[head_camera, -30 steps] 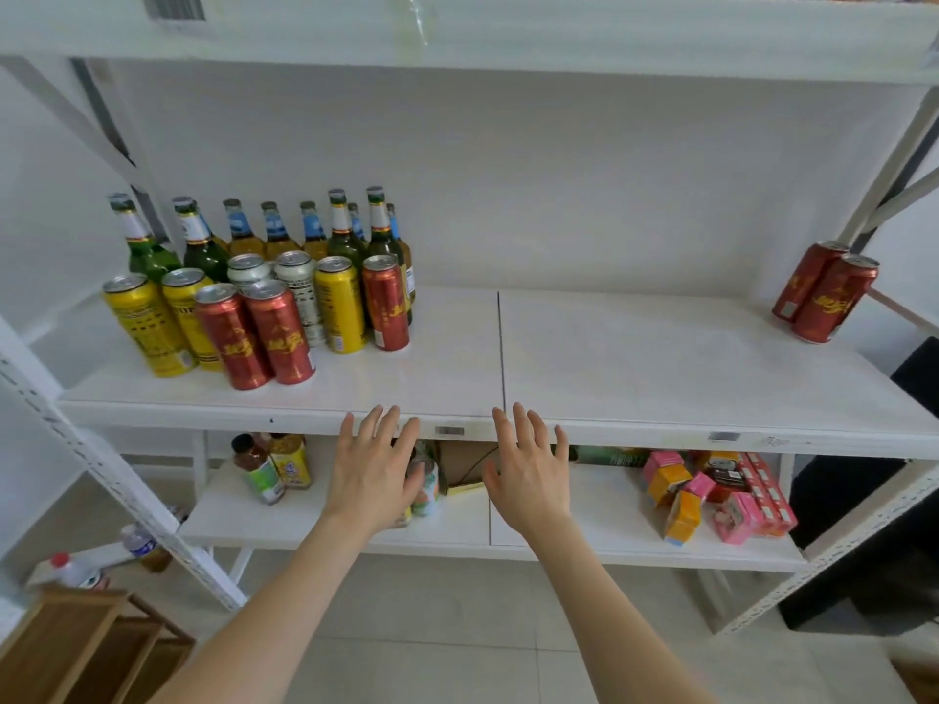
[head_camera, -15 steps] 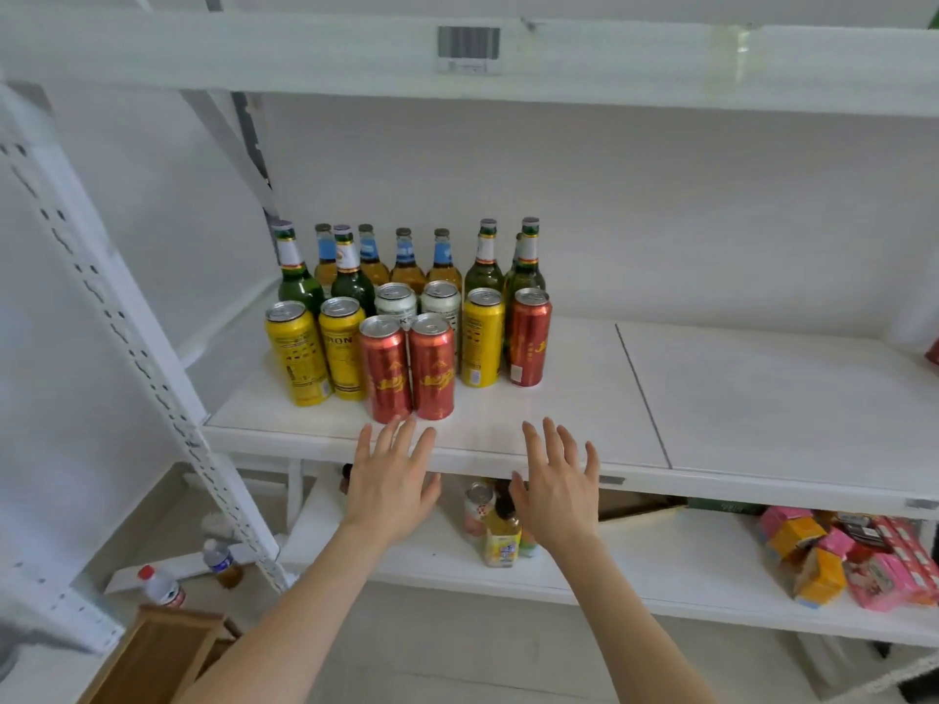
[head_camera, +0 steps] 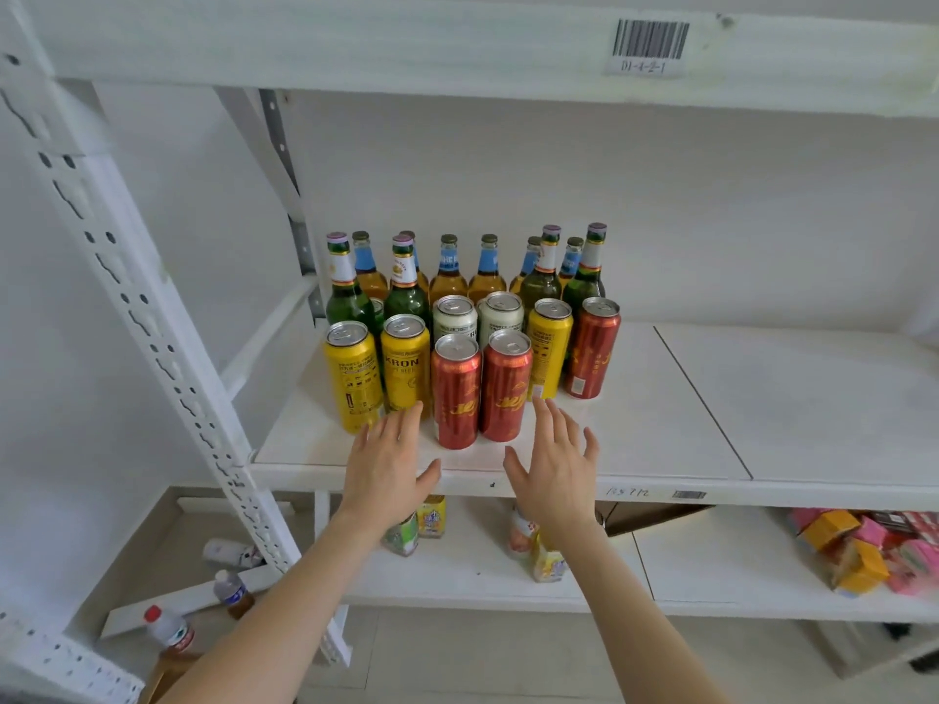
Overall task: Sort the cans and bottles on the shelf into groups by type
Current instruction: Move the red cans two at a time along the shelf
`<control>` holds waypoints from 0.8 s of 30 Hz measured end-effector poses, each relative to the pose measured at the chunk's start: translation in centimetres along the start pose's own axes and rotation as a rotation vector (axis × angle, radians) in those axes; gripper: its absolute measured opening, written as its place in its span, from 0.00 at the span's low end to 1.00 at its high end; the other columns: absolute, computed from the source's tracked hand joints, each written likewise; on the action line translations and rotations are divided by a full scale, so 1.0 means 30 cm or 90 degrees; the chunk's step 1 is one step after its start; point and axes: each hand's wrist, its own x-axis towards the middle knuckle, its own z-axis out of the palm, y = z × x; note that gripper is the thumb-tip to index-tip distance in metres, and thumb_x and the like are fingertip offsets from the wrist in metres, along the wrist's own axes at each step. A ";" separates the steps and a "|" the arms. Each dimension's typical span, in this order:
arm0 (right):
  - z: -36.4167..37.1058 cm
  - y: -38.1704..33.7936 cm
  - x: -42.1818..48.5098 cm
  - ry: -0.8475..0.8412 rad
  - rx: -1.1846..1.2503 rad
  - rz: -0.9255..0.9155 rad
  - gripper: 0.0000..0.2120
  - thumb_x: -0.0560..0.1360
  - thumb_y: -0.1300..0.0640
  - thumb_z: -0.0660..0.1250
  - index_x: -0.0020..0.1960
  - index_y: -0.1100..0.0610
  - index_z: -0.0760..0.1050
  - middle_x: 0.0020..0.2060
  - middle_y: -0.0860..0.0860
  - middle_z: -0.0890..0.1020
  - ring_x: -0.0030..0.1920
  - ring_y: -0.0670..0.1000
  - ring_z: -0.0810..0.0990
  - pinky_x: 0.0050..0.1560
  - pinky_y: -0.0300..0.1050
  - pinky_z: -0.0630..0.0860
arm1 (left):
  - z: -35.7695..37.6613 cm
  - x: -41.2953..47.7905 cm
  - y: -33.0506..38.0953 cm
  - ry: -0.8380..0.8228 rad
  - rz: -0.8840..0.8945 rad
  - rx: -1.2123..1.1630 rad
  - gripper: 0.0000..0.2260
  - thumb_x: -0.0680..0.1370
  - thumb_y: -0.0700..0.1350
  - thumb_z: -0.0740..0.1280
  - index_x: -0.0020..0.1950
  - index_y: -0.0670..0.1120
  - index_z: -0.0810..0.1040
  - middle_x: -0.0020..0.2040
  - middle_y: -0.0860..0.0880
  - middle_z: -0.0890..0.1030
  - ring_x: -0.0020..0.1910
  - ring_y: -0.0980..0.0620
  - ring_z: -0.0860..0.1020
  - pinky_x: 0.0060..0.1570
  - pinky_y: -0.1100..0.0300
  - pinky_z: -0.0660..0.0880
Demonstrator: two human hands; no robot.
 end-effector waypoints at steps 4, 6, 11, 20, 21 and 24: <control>0.044 0.014 0.090 0.017 0.117 0.041 0.35 0.75 0.41 0.65 0.76 0.57 0.61 0.71 0.53 0.71 0.69 0.56 0.70 0.68 0.59 0.64 | 0.063 0.073 -0.023 -0.045 -0.046 -0.184 0.37 0.73 0.58 0.70 0.76 0.45 0.59 0.70 0.46 0.71 0.66 0.44 0.72 0.60 0.50 0.74; 0.064 0.023 0.137 0.002 0.229 0.068 0.36 0.75 0.43 0.67 0.76 0.57 0.59 0.71 0.53 0.71 0.68 0.56 0.70 0.66 0.59 0.66 | 0.102 0.104 -0.029 -0.075 -0.052 -0.296 0.37 0.73 0.55 0.73 0.75 0.46 0.59 0.71 0.47 0.71 0.67 0.46 0.72 0.61 0.52 0.73; 0.080 0.037 0.252 -0.037 0.524 0.081 0.31 0.74 0.52 0.73 0.73 0.54 0.64 0.64 0.48 0.76 0.61 0.42 0.75 0.58 0.34 0.72 | 0.189 0.184 -0.019 -0.107 -0.134 -0.503 0.31 0.71 0.50 0.76 0.69 0.48 0.67 0.62 0.52 0.77 0.60 0.52 0.76 0.55 0.61 0.72; 0.093 0.045 0.351 -0.168 0.764 0.136 0.27 0.67 0.57 0.79 0.62 0.49 0.73 0.52 0.40 0.84 0.53 0.41 0.81 0.46 0.31 0.77 | 0.255 0.262 -0.025 -0.170 -0.217 -0.685 0.34 0.60 0.54 0.81 0.62 0.64 0.69 0.56 0.64 0.79 0.55 0.64 0.78 0.54 0.61 0.74; 0.094 0.046 0.353 -0.174 0.785 0.143 0.28 0.65 0.57 0.79 0.62 0.49 0.73 0.52 0.41 0.84 0.53 0.42 0.82 0.46 0.32 0.77 | 0.255 0.263 -0.025 -0.171 -0.224 -0.692 0.35 0.58 0.56 0.81 0.61 0.66 0.70 0.55 0.64 0.79 0.54 0.65 0.78 0.53 0.62 0.74; 0.090 0.048 0.355 -0.180 0.821 0.163 0.30 0.63 0.57 0.79 0.62 0.47 0.73 0.53 0.44 0.84 0.54 0.44 0.82 0.46 0.34 0.78 | 0.249 0.260 -0.021 -0.175 -0.228 -0.706 0.36 0.55 0.55 0.82 0.58 0.70 0.70 0.53 0.65 0.81 0.52 0.66 0.79 0.52 0.63 0.75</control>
